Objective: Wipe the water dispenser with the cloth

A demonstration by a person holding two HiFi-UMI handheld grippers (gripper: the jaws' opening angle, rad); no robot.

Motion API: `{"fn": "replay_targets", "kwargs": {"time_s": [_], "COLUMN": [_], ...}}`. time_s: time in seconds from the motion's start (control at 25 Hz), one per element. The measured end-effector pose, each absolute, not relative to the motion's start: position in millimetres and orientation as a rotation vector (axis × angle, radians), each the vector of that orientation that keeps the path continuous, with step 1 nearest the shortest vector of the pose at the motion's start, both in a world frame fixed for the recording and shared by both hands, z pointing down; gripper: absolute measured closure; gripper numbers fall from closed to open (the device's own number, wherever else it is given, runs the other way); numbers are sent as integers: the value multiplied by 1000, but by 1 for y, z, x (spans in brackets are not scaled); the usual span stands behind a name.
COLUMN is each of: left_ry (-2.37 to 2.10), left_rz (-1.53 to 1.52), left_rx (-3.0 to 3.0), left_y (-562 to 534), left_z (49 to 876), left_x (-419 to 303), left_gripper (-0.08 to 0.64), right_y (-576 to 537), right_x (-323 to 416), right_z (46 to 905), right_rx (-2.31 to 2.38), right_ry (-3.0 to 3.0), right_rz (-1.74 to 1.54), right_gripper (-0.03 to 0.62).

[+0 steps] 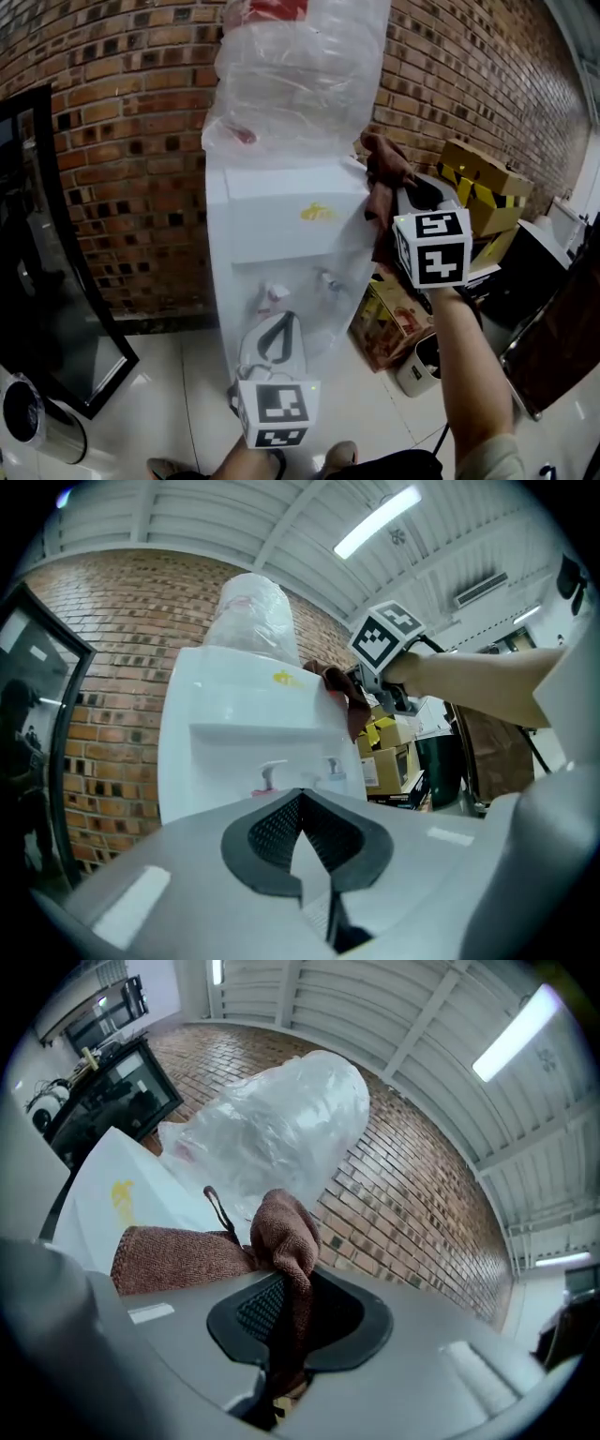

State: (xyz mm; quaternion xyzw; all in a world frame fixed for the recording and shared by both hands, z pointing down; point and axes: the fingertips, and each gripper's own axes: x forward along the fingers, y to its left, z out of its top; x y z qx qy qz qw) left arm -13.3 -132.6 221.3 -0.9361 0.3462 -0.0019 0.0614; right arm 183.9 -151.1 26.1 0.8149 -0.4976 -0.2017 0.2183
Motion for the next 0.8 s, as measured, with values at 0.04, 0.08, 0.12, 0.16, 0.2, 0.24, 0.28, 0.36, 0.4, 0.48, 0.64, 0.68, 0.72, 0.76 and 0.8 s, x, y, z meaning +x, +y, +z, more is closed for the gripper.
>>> {"fn": "replay_targets", "kwargs": {"time_s": [0.04,0.08,0.12,0.16,0.2,0.24,0.28,0.36,0.4,0.48,0.64,0.68,0.72,0.76,0.8], "left_ry": [1038,1031,1025,1021,1018,1017,1017,1026,1036,1061,1141,1166,1191,1215,1237], "left_rz": [-10,-13,-16,-16,-13,-10,-9,-9,-8,0,35,44,51,55,57], "left_rx": [-2832,-2833,-2833,-2833,-2832,-2829,-2826,-2818,-2815,-2805,-2767,-2757,-2747,-2737,-2727], "left_y": [-131,-130,-129,-129,-128,-128,-128,-129,-130,-131,-138,-142,-145,-149,-151], "left_z": [222,223,224,224,223,222,221,220,218,213,201,199,197,196,195], "left_x": [-11,-9,-7,-7,-7,-8,-10,-17,-23,-36,-71,-82,-94,-104,-114], "left_gripper": [560,560,560,560,560,560,560,560,560,560,560,560,560,560,560], "right_y": [-150,-150,-150,-150,-151,-151,-151,-151,-152,-150,-135,-132,-129,-126,-124], "right_x": [187,189,188,187,186,186,187,190,192,194,172,158,140,121,101], "right_z": [27,27,27,26,26,26,27,28,30,32,18,12,8,4,1], "right_rx": [2269,2273,2271,2263,2256,2252,2253,2266,2278,2316,2396,2409,2417,2414,2398], "right_ry": [-1388,-1390,-1381,-1368,-1357,-1352,-1353,-1377,-1403,-1463,-1547,-1578,-1616,-1655,-1692], "right_rz": [-556,-557,-562,-569,-574,-574,-569,-547,-529,-485,-537,-584,-633,-683,-732], "right_gripper": [532,531,531,532,532,532,532,532,532,531,528,528,528,526,526]}}
